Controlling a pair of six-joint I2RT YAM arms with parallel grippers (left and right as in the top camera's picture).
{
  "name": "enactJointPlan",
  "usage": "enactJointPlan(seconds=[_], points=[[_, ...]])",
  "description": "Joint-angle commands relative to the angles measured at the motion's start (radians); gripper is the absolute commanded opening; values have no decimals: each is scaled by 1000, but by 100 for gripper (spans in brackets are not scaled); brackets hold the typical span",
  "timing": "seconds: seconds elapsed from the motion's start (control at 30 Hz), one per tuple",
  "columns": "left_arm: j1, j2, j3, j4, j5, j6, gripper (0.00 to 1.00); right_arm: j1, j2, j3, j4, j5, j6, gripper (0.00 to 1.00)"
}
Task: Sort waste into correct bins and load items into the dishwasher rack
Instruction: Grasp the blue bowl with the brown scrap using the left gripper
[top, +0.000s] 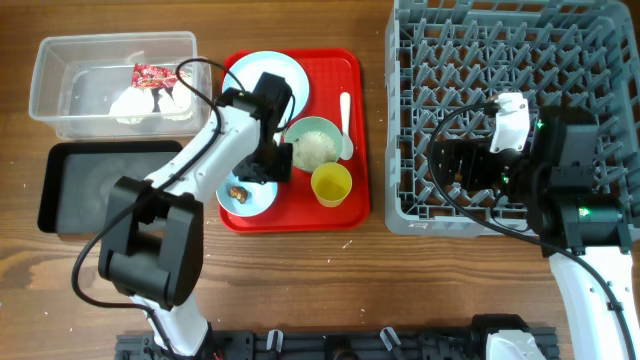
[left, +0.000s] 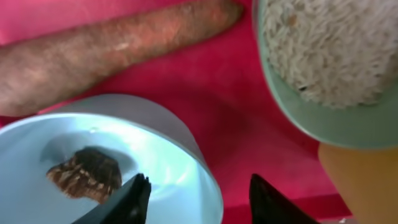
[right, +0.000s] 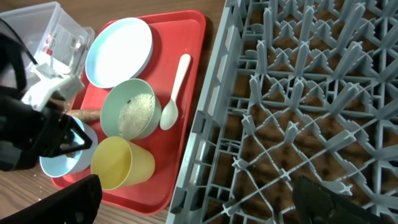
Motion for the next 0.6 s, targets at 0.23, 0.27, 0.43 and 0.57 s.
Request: enactJointPlan(seconds=[0.23, 0.27, 0.43, 0.57], points=[[-3, 0, -159, 168, 8, -50, 11, -2, 2, 18, 3, -19, 11, 100], [-3, 0, -159, 167, 8, -50, 4, -2, 2, 18, 3, -20, 11, 100], [-2, -10, -1, 34, 27, -121, 4, -2, 2, 18, 10, -20, 12, 100], [1, -54, 85, -5, 23, -197, 4, -2, 2, 18, 10, -19, 11, 100]])
